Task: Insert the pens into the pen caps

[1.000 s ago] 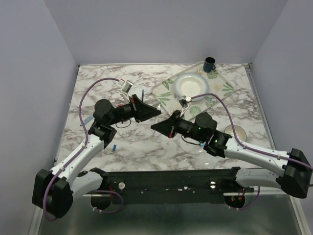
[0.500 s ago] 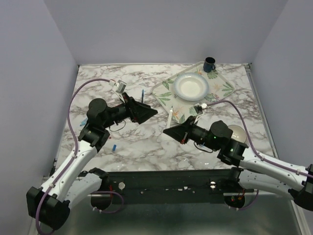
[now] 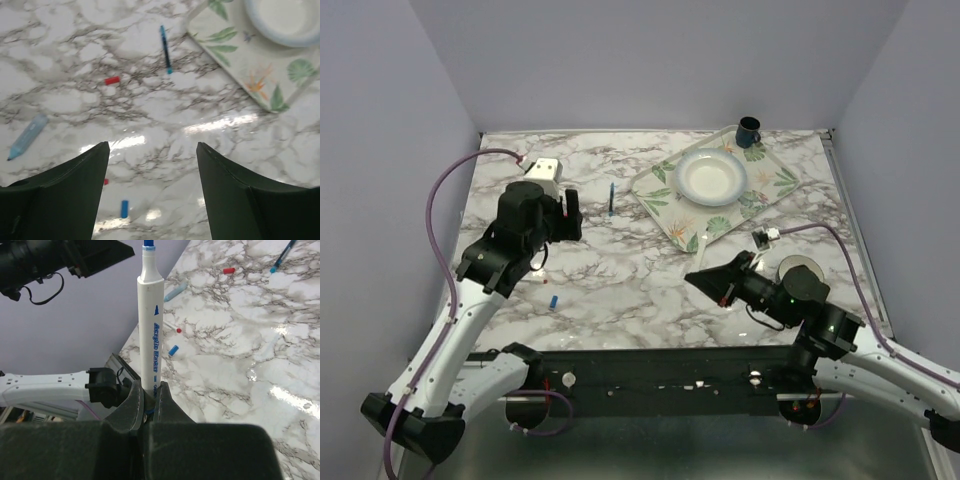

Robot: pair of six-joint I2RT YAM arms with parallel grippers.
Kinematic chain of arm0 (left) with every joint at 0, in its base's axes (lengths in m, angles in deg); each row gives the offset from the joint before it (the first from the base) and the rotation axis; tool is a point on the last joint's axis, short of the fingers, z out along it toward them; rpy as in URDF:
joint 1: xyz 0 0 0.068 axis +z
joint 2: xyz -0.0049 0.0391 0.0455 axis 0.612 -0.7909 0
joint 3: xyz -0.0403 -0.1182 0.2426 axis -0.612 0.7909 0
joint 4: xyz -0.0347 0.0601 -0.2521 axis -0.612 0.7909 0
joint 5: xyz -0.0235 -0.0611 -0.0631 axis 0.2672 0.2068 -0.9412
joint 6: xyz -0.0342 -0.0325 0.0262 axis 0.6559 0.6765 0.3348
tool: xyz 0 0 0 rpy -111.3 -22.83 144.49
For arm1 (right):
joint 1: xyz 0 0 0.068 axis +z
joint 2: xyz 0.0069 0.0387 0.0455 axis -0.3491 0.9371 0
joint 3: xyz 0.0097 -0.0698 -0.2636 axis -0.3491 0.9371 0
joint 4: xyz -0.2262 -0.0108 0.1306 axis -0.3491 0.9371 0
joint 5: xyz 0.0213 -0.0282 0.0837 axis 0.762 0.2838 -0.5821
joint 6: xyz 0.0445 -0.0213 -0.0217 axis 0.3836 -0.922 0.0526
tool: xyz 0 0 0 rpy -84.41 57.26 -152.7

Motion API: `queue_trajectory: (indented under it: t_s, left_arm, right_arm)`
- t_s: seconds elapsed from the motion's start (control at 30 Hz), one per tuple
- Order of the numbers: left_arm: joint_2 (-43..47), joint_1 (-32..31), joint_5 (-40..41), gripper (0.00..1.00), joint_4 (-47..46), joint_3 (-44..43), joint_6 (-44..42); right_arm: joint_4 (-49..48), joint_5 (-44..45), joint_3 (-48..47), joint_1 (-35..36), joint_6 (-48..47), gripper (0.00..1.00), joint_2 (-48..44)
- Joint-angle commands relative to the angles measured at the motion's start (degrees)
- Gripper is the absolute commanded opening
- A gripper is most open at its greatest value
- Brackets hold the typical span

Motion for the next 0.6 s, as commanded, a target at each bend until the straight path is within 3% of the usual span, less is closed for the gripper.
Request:
queue_trajectory:
  t_s: [0.0, 0.07, 0.17, 0.3, 0.37, 0.43, 0.57]
  left_arm:
    - [-3.55, -0.11, 14.76, 0.77, 10.85, 1.69, -12.87]
    - [-4.70, -0.90, 16.16, 0.71, 11.02, 4.24, -18.31]
    - [-9.00, -2.84, 17.75, 0.71, 14.10, 4.95, -20.01]
    - [-14.97, -3.10, 13.11, 0.67, 16.65, 3.11, -19.66]
    - [-17.96, -3.10, 15.10, 0.66, 18.31, 2.06, -16.34]
    - [-23.58, -3.28, 15.99, 0.58, 20.50, 0.31, -13.71]
    - [-28.43, -3.19, 12.13, 0.59, 21.66, -2.78, -8.06]
  right_arm:
    - [6.38, 3.24, 0.95, -0.02, -1.74, 0.01, -3.63]
    - [8.23, 3.07, 0.42, -0.11, -2.71, 0.01, -4.51]
    - [9.63, 2.71, 0.24, -0.11, -3.32, 0.01, -5.92]
    - [11.30, 2.45, -0.02, -0.02, -4.46, 0.01, -6.54]
    - [12.45, 2.54, -0.63, -0.11, -5.08, 0.01, -6.45]
    - [13.32, 2.80, -1.07, -0.02, -5.61, 0.01, -6.54]
    - [14.73, 3.94, -1.69, -0.02, -6.40, 0.01, -7.85]
